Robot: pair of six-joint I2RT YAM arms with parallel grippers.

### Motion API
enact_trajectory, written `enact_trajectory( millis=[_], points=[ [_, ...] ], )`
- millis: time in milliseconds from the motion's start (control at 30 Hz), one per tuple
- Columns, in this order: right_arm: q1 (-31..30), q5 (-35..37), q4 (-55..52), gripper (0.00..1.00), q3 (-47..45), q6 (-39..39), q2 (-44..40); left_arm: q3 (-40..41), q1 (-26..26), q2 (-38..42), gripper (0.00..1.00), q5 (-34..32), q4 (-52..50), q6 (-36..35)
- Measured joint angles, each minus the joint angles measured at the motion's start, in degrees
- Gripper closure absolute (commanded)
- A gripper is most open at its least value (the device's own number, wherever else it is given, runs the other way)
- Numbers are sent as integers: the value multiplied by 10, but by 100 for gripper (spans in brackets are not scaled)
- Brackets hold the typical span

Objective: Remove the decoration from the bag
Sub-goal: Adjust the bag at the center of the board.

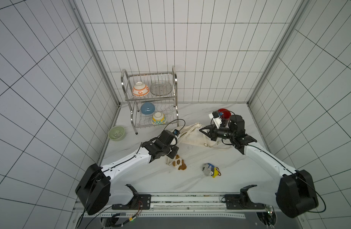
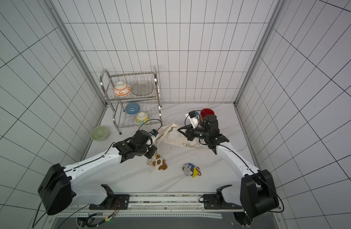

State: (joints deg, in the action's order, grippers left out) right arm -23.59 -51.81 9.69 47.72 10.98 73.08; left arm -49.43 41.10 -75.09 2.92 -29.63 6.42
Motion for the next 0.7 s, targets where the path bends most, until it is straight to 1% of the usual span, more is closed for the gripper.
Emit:
enact_trajectory(
  millis=[133,267,367,433,567,633,700],
  points=[
    [0,0,1,100,0,0,0,-17,0,0,100,6,-20,0],
    [4,4,-11,100,4,-11,2,-55,-1,9,100,29,-56,0],
    [5,17,-30,93,17,-22,13,-79,-5,35,100,56,-69,5],
    [5,26,-51,88,33,-32,27,-94,-13,56,100,81,-71,12],
    [7,43,-100,64,73,-50,57,-134,-34,76,100,110,-64,29],
    [7,55,-133,54,96,-59,61,-153,-38,75,100,111,-50,33],
    [8,64,-166,51,118,-67,61,-162,-39,75,100,110,-37,35]
  ],
)
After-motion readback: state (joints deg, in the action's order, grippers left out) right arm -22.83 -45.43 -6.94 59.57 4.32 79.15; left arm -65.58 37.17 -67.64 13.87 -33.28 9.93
